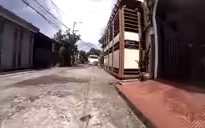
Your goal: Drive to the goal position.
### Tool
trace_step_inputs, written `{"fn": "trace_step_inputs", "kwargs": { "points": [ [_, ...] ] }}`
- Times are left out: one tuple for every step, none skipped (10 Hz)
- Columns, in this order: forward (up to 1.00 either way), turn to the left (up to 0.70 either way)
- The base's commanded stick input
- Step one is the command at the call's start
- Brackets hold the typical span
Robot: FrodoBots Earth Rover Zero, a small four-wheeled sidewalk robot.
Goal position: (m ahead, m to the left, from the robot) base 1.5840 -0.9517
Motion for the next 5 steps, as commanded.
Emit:
{"fn": "trace_step_inputs", "kwargs": {
  "points": [
    [0.70, 0.27],
    [0.70, 0.27],
    [0.70, 0.27],
    [0.70, 0.27],
    [0.70, 0.25]
  ]
}}
